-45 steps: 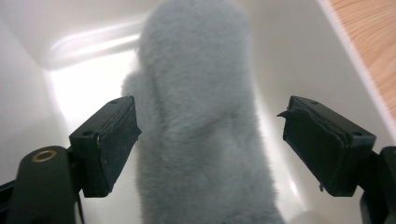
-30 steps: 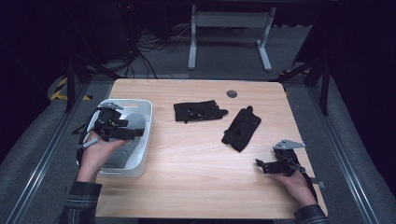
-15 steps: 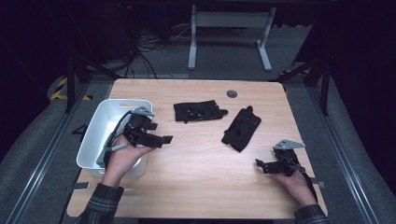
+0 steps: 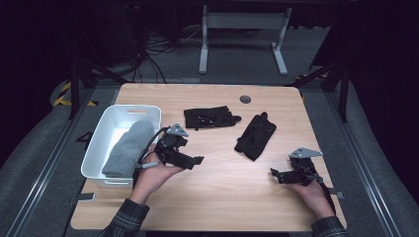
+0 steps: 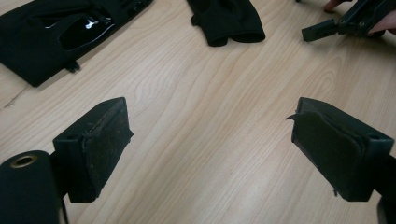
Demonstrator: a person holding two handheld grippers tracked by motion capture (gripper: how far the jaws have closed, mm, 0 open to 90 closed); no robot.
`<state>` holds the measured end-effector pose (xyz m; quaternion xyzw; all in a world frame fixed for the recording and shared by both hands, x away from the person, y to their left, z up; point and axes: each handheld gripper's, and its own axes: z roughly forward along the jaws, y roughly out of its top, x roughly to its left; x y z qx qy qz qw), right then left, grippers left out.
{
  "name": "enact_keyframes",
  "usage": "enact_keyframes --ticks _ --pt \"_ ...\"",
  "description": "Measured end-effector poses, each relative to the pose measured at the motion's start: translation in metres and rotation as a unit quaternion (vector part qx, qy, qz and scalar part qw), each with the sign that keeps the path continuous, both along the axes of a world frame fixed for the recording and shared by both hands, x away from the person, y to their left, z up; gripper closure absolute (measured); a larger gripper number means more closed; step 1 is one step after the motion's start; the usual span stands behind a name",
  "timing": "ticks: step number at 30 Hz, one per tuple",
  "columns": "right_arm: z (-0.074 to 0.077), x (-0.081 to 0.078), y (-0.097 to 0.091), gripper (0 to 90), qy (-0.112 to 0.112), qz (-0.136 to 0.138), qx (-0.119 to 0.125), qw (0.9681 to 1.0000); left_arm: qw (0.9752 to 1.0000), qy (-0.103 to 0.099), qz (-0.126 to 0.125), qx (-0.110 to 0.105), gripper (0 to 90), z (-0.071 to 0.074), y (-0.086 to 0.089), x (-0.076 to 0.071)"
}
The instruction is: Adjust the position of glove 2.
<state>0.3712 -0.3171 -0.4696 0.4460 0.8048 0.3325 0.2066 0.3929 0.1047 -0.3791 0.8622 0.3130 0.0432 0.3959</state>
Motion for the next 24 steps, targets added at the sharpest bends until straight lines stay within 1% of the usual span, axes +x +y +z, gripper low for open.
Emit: enact_keyframes --ticks 3,4,5,6,7,8,9,10,11,12,14,15,16,17,20,21,22,23,24 --pt "0.0 0.0 0.0 4.8 0.0 0.0 -0.001 1.0 0.9999 -0.001 -0.007 0.009 11.0 -0.008 -0.007 -0.002" --pt "0.0 0.0 0.0 4.8 0.0 0.0 -0.001 1.0 0.9998 -0.003 -0.01 0.014 10.5 -0.014 -0.01 -0.003" --pt "0.0 0.0 0.0 4.8 0.0 0.0 -0.001 1.0 0.9998 -0.003 -0.01 0.014 10.5 -0.014 -0.01 -0.003" --pt "0.0 0.0 0.0 4.8 0.0 0.0 -0.001 1.0 0.9997 -0.007 -0.011 0.019 10.5 -0.02 -0.013 -0.005" --pt "0.0 0.0 0.0 4.9 -0.001 0.0 -0.001 1.0 0.9997 -0.007 -0.014 0.018 10.5 -0.026 -0.015 -0.006" --pt "0.0 0.0 0.0 5.1 -0.001 0.0 0.0 1.0 0.9997 -0.007 -0.014 0.018 10.5 -0.026 -0.015 -0.006" --pt "0.0 0.0 0.0 5.1 -0.001 0.0 0.0 1.0 0.9997 -0.006 -0.015 0.019 10.5 -0.031 -0.017 -0.006" --pt "0.0 -0.001 0.0 8.0 0.0 0.003 0.003 1.0 0.9997 -0.007 -0.014 0.021 10.5 -0.035 -0.018 -0.007" --pt "0.001 -0.002 0.0 11.7 0.0 0.005 0.003 1.0 0.9992 -0.014 -0.014 0.035 10.5 -0.043 -0.02 -0.008" --pt "0.001 -0.002 0.0 11.7 0.0 0.005 0.003 1.0 0.9992 -0.014 -0.014 0.035 10.5 -0.043 -0.02 -0.008" --pt "0.005 -0.002 -0.001 21.2 0.002 0.014 -0.002 0.9999 0.9985 -0.022 -0.011 0.048 10.5 -0.051 -0.022 -0.009" --pt "0.006 -0.002 -0.001 25.5 0.002 0.013 -0.004 0.9999 0.9986 -0.018 -0.011 0.048 10.5 -0.058 -0.023 -0.009" --pt "0.007 -0.003 -0.001 30.0 -0.002 0.012 -0.009 0.9999 0.9986 -0.018 -0.011 0.048 10.5 -0.058 -0.023 -0.009" --pt "0.007 -0.003 -0.001 30.0 -0.002 0.012 -0.009 0.9999 0.9987 -0.015 -0.012 0.048 10.5 -0.062 -0.023 -0.009" --pt "0.014 -0.002 -0.001 46.5 -0.014 0.017 0.004 0.9998 0.9968 -0.022 -0.012 0.076 10.5 -0.073 -0.025 -0.009" --pt "0.019 0.0 0.0 57.7 -0.023 0.021 0.012 0.9995 0.997 -0.022 -0.008 0.074 10.5 -0.077 -0.025 -0.009" --pt "0.021 0.001 0.001 62.3 -0.024 0.024 0.017 0.9993 0.9974 -0.021 -0.006 0.069 10.5 -0.078 -0.024 -0.009" --pt "0.021 0.001 0.001 62.3 -0.024 0.024 0.017 0.9993 0.9974 -0.021 -0.006 0.069 10.5 -0.078 -0.024 -0.009" --pt "0.024 0.002 0.002 67.5 -0.026 0.028 0.017 0.9991 0.997 -0.021 -0.009 0.074 10.5 -0.079 -0.024 -0.009"
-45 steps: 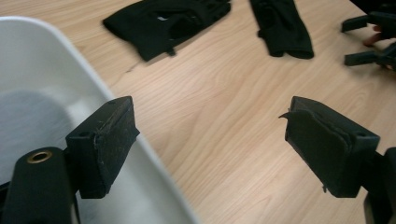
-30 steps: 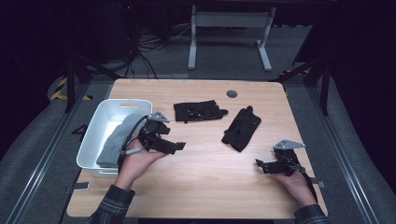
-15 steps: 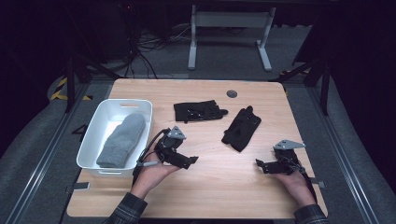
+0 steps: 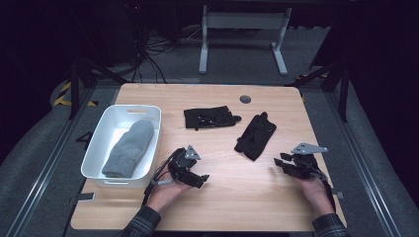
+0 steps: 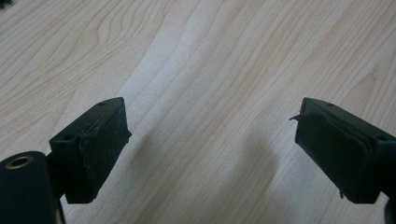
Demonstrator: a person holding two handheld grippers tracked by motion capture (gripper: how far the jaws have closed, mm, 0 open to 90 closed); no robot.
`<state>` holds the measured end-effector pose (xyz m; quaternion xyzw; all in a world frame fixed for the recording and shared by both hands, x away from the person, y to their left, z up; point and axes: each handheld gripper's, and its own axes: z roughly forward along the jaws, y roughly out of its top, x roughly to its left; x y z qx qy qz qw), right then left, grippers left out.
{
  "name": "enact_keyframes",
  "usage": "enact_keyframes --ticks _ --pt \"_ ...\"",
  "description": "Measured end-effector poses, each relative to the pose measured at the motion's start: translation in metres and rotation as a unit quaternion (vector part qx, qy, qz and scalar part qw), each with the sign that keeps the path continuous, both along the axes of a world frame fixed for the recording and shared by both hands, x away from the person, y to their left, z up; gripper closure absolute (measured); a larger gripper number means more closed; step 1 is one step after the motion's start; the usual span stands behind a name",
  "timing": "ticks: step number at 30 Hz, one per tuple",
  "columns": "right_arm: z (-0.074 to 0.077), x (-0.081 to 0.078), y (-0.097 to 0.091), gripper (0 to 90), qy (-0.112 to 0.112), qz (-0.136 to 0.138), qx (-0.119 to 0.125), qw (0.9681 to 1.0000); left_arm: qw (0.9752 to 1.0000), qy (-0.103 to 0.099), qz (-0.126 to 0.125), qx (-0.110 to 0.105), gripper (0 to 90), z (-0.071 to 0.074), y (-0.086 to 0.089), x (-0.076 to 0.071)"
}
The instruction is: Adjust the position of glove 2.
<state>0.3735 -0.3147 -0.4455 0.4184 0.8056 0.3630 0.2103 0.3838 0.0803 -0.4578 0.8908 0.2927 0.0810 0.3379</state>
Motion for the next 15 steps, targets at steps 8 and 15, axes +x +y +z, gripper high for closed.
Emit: enact_keyframes --ticks 8,15 --pt "0.013 0.027 0.018 89.9 0.004 0.031 0.015 0.9994 0.9996 -0.004 -0.015 0.024 4.0 -0.012 -0.003 -0.001" --pt "0.015 0.048 0.035 89.9 0.01 0.049 0.013 0.9987 0.9994 -0.011 -0.028 0.014 0.0 -0.015 0.0 -0.001"
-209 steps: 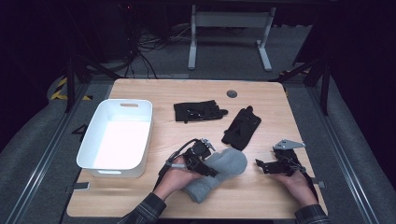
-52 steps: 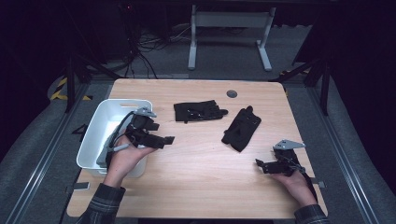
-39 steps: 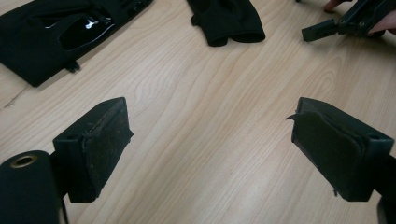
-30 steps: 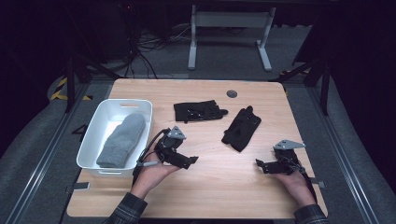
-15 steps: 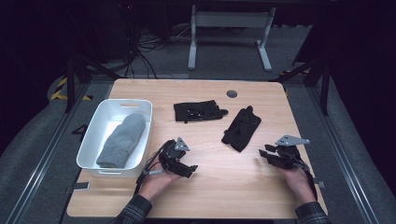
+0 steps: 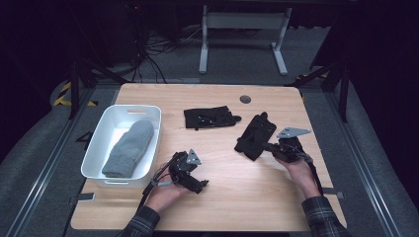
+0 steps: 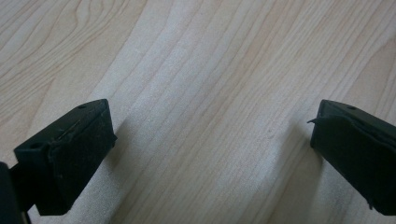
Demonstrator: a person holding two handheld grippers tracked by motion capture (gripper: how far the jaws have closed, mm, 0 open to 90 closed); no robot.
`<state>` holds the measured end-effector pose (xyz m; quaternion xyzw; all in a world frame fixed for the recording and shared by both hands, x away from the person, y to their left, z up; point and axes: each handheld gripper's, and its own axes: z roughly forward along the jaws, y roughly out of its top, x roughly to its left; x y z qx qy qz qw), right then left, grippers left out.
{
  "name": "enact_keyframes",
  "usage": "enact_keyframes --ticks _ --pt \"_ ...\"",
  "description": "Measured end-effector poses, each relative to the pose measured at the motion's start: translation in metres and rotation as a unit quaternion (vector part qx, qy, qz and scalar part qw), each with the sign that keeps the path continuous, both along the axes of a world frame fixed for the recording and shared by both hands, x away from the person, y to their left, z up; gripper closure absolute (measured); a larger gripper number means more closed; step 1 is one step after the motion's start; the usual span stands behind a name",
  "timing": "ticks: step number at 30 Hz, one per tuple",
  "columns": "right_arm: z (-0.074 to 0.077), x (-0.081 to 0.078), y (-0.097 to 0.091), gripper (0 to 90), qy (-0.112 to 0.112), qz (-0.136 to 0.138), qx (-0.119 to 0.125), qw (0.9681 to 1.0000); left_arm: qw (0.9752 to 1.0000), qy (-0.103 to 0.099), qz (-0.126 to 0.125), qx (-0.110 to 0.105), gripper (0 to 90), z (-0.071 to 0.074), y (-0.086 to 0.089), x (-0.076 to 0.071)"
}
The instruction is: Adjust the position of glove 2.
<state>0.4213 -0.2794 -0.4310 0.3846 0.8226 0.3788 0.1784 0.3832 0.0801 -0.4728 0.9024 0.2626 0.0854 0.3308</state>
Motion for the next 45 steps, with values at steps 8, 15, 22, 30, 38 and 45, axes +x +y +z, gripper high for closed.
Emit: enact_keyframes --ticks 8,15,22,30,38,45 --pt "-0.001 0.029 0.023 89.8 0.004 0.013 0.013 0.9998 0.9996 -0.016 0.009 -0.022 0.0 -0.005 0.003 -0.004" --pt "-0.008 0.047 0.033 89.9 0.012 0.002 0.013 0.9998 0.9995 -0.015 0.016 -0.022 0.0 -0.005 0.003 -0.006" --pt "-0.021 0.056 0.034 89.9 0.029 -0.003 -0.007 0.9995 0.9994 -0.014 0.02 -0.023 0.0 -0.005 0.002 -0.007" --pt "-0.02 0.044 0.027 89.9 0.039 0.005 -0.01 0.9992 0.9995 -0.015 0.015 -0.023 0.0 -0.005 0.002 -0.006" --pt "-0.019 0.024 0.016 89.8 0.052 0.019 -0.009 0.9984 0.9995 -0.015 0.013 -0.023 0.0 -0.005 0.002 -0.006" --pt "-0.018 0.0 0.007 89.8 0.06 0.039 -0.015 0.9974 0.9995 -0.015 0.013 -0.023 0.0 -0.005 0.002 -0.006"
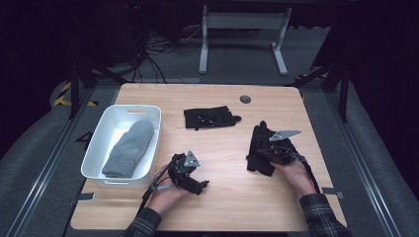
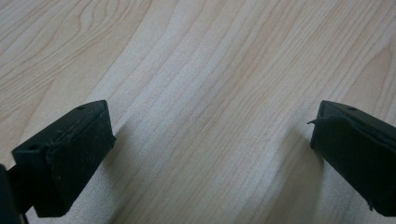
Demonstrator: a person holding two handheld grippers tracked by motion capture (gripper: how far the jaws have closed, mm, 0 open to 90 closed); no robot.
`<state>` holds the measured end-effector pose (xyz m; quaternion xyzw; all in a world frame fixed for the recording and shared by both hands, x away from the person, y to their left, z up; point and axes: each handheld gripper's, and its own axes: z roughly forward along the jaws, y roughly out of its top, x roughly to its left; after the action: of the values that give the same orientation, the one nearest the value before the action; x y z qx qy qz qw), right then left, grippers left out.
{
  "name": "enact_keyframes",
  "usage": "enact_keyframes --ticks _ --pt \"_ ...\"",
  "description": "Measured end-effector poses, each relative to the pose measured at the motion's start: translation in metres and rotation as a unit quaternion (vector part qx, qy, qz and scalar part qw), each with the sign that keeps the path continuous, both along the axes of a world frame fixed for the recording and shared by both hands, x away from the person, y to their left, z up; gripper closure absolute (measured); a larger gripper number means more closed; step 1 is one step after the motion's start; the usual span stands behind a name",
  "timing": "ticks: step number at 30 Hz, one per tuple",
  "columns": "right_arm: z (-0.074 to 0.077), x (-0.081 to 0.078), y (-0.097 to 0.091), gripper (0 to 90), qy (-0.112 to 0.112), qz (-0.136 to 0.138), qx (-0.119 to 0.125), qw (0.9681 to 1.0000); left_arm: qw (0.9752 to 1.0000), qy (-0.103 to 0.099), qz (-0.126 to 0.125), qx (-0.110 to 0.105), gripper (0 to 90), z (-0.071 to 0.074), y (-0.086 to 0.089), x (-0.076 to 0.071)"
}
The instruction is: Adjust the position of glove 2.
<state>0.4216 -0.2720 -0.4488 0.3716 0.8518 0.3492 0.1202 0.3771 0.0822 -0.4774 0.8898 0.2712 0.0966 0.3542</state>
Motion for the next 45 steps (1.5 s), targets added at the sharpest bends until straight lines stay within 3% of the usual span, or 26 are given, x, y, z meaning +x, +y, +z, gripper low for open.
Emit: enact_keyframes --ticks 11,16,20,23,28,32,38,45 --pt "0.0 -0.047 -0.018 89.7 0.017 0.024 0.006 0.9995 1.0 0.0 0.0 0.0 0.0 0.0 0.0 0.0" --pt "0.005 -0.064 -0.02 89.7 0.007 0.028 0.002 0.9996 1.0 0.0 0.0 0.0 0.0 0.0 0.0 0.0" --pt "0.016 -0.059 -0.022 89.7 -0.017 0.016 0.021 0.9995 1.0 0.0 0.0 0.0 0.0 0.0 0.0 0.0" --pt "0.019 -0.045 -0.021 89.7 -0.026 0.006 0.026 0.9993 1.0 0.0 0.0 0.0 0.0 0.0 0.0 0.0" --pt "0.014 -0.029 -0.017 89.7 -0.021 0.001 0.021 0.9996 1.0 0.0 0.0 0.0 0.0 0.0 0.0 0.0" --pt "0.0 -0.02 -0.011 89.8 -0.004 0.011 -0.007 0.9999 1.0 0.0 0.0 0.0 0.0 0.0 0.0 0.0" --pt "-0.004 -0.027 -0.005 89.8 -0.004 0.012 -0.013 0.9998 1.0 0.0 0.0 0.0 0.0 0.0 0.0 0.0" --pt "-0.005 -0.053 0.003 90.0 -0.001 0.019 -0.01 0.9998 1.0 0.0 0.0 0.0 0.0 0.0 0.0 0.0"
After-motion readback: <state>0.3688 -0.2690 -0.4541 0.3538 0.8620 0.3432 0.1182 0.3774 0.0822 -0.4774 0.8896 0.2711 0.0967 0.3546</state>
